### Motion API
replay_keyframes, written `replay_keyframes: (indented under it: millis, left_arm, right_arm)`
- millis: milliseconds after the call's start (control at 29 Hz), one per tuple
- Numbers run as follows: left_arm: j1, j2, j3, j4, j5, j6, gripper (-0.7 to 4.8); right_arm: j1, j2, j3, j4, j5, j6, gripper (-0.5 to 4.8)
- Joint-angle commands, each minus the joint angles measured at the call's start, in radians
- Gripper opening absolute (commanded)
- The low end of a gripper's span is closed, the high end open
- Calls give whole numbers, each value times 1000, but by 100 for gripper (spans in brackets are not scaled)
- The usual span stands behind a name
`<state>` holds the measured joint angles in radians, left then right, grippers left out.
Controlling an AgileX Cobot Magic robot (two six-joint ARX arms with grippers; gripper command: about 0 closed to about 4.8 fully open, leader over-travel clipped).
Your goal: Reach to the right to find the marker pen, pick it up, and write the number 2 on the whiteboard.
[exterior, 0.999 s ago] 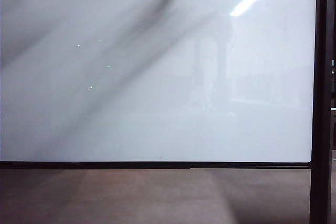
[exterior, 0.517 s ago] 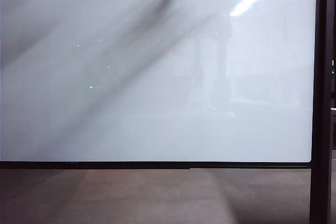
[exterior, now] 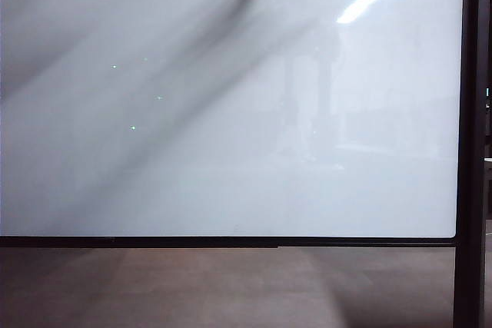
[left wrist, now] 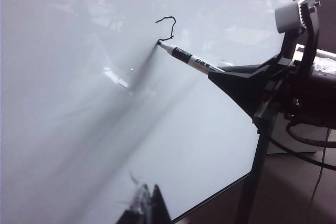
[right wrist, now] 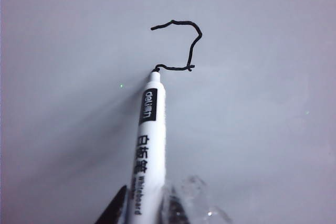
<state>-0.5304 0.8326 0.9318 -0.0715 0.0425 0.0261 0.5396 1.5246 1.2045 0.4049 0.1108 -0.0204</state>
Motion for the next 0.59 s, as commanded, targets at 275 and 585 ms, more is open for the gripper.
replay_keyframes:
  millis: [275,585]
  left_arm:
    - [2,-2,3,6,6,1,-5]
    - [2,-2,3,6,6,1,-5]
  right_arm:
    - [-1,-2,6,-32,-1,-3,39]
    - [-1,-2,6,-73,-1,-2,39]
